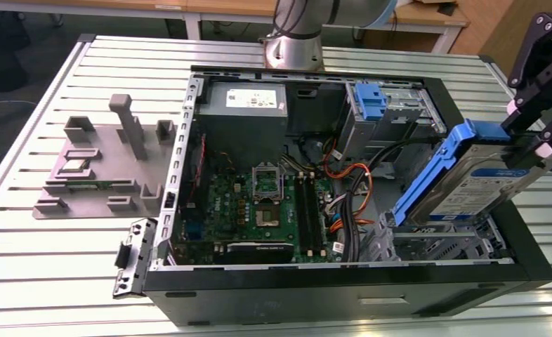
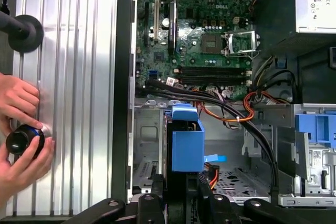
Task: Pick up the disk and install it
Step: 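Insert the disk into the insertion slot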
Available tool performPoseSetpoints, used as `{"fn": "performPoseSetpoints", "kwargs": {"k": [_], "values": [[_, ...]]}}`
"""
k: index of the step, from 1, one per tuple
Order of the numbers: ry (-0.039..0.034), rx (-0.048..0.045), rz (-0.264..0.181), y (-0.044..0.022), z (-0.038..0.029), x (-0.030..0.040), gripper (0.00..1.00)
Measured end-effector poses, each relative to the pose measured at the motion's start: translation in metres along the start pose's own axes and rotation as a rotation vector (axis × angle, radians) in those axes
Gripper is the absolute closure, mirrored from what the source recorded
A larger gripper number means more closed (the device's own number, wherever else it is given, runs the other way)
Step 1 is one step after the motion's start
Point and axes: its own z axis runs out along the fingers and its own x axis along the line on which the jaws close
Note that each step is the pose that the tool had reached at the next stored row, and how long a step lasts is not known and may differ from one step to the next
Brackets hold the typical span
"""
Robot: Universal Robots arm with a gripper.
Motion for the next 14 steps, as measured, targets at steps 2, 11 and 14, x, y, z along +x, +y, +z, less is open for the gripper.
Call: {"fn": "performPoseSetpoints", "kwargs": {"k": [2, 11, 14], "values": [[0.0002, 0.0, 0.0, 0.0, 0.0, 0.0, 0.65], [0.0002, 0.0012, 0.0, 0.0016, 0.0086, 0.0001, 0.65], [0.0001, 0.0015, 0.0, 0.0013, 0.014, 0.0002, 0.65]]}}
